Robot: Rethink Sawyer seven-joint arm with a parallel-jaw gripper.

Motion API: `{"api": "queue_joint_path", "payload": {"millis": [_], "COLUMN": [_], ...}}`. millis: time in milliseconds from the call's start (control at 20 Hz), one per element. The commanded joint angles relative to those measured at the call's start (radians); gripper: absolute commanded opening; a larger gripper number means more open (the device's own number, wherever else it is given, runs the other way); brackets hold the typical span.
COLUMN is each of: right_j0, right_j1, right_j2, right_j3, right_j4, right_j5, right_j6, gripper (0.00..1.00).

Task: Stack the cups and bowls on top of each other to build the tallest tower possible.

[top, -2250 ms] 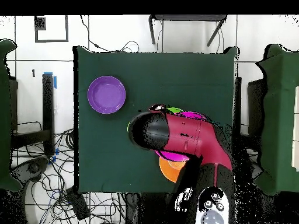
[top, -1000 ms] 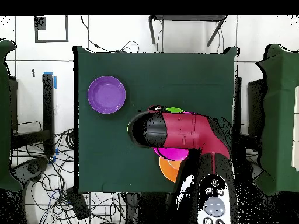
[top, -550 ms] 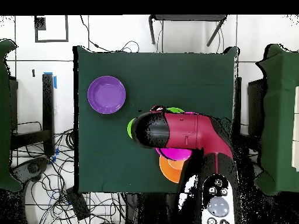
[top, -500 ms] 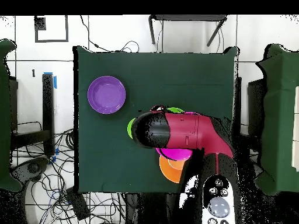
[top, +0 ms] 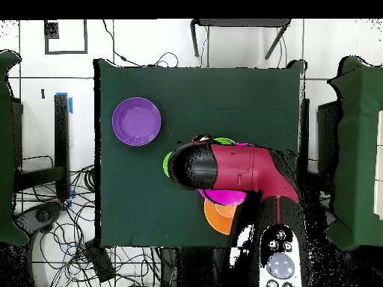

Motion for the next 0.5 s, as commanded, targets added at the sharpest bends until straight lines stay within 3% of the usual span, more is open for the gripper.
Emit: {"api": "queue_joint_path", "payload": {"millis": [50, 500], "right_j0": [-0.031, -0.038], "right_j1": [0.023, 0.066], "right_j2": [0.121, 0.159], "right_j3": [0.028, -0.051], "right_j4": [-0.088, -0.079], "right_j5": [0.106, 0.302], "right_j6": [-0.269, -0.311], "gripper": [0.00, 0.00]}}
